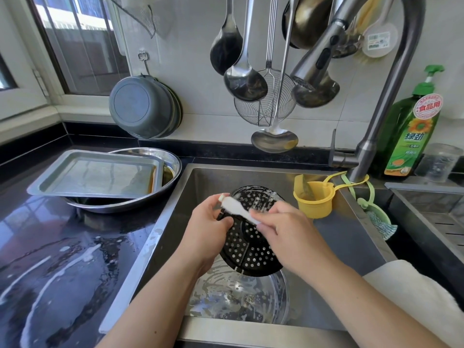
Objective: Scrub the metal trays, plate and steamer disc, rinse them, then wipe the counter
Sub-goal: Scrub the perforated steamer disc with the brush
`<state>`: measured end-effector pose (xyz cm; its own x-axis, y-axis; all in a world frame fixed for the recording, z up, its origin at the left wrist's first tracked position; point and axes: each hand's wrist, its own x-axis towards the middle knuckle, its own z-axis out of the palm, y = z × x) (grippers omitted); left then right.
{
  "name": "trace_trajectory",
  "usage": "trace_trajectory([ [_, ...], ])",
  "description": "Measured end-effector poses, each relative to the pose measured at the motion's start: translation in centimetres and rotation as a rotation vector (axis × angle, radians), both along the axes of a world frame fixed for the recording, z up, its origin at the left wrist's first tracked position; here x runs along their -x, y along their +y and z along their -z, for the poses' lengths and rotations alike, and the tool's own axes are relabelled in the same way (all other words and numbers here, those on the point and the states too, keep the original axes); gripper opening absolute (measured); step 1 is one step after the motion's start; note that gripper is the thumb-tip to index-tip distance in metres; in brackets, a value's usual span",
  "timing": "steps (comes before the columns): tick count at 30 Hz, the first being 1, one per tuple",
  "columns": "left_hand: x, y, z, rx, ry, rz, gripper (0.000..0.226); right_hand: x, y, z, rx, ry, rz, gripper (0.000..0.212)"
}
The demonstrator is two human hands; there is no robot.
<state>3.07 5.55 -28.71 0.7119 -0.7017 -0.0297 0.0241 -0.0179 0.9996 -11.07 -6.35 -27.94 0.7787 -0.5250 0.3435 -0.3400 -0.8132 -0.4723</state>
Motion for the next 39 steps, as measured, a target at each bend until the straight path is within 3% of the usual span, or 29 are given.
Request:
trace_trajectory([
  [6, 0.3, 0.0, -0.4, 0.020, 0.051, -0.030, 0.048, 0.0, -1.1, 0.1, -0.016, 0.006, 0.100, 0.035],
  [12, -0.1, 0.2, -0.6, 0.026, 0.094, -0.077, 0.040, -0.3, -0.1, 0.3, -0.030, 0.042, -0.003, 0.033],
  [20, -0.5, 0.4, -0.9, 0.066, 0.156, -0.108, 0.040, 0.4, -1.4, 0.0, -0.020, 0.051, 0.083, 0.035],
  [24, 0.6, 0.3, -0.8, 0.047, 0.080, -0.024, 0.039, -0.4, 0.1, 0.0, 0.002, 0.033, 0.005, 0.034],
  [30, -0.3, 0.4, -0.9, 0.057, 0.103, -0.119, 0.042, 0.4, -1.4, 0.1, -0.013, 0.043, 0.104, 0.035],
  [35, 0.5, 0.2, -0.7, 0.030, 0.049, -0.045, 0.038, -0.2, 0.0, 0.0, -0.009, 0.034, 0.006, 0.035],
  [39, -0.2, 0.4, -0.9, 0.046, 0.077, -0.117, 0.043, 0.1, -1.3, 0.1, -0.016, 0.038, 0.112, 0.036],
])
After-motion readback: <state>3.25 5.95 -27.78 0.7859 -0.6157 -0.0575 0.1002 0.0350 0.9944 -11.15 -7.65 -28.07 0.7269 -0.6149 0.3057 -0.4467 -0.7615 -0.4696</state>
